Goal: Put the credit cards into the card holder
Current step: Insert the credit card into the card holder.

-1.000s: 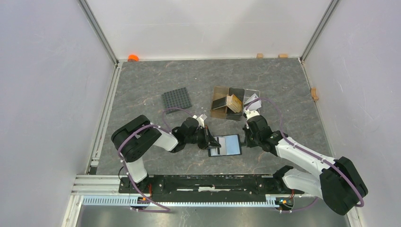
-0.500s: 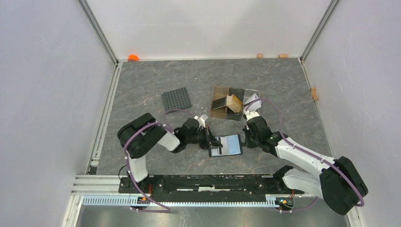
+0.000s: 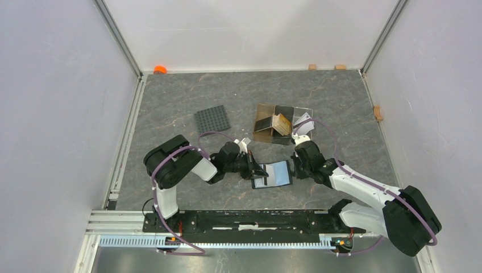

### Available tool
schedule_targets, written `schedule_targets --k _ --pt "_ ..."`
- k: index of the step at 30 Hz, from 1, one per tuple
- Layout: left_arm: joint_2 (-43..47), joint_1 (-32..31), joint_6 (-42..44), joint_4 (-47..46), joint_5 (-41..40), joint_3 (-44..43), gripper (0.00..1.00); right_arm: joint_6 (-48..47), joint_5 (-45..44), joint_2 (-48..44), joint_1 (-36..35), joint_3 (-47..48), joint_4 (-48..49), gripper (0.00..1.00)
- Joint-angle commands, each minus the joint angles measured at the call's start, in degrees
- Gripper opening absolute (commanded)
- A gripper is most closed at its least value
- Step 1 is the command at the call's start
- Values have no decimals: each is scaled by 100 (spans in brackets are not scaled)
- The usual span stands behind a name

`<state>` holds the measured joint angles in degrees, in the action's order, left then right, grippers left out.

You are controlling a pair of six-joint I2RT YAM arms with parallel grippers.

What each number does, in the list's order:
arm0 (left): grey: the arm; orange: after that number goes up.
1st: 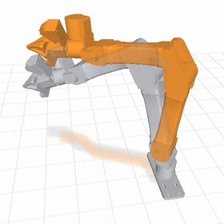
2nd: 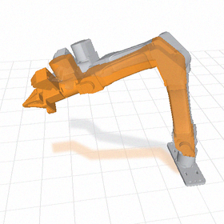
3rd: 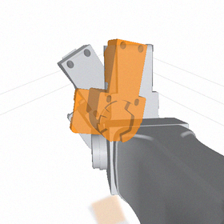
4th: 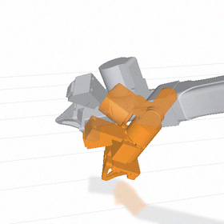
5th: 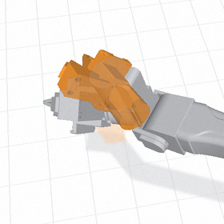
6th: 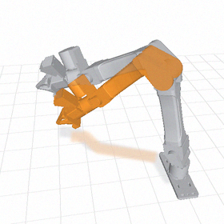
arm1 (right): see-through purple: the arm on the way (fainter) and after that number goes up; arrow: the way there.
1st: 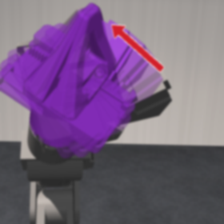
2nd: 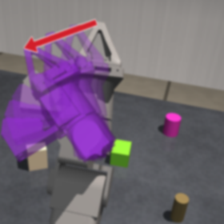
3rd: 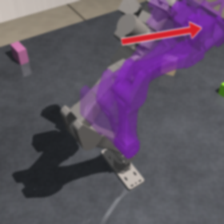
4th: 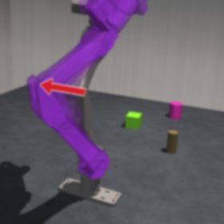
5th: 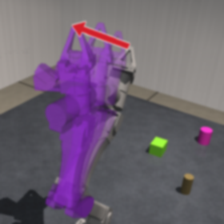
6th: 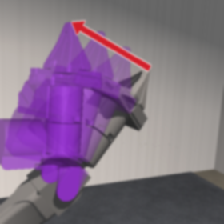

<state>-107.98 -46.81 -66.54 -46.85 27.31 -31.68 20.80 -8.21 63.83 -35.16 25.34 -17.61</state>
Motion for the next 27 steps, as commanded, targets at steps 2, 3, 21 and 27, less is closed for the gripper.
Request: schedule_targets --k 2,3,21,27 --pt "16 122 561 771 -145 -130 2 68 -15 12 -61 -42 34 0" --pt "45 132 632 885 -147 -153 2 69 -14 16 -56 -44 30 0" --pt "441 163 1447 2156 -195 -488 2 61 -131 28 -103 -29 -47 0" --pt "484 172 1710 2568 -147 -653 2 65 -154 35 -114 -55 -58 0"
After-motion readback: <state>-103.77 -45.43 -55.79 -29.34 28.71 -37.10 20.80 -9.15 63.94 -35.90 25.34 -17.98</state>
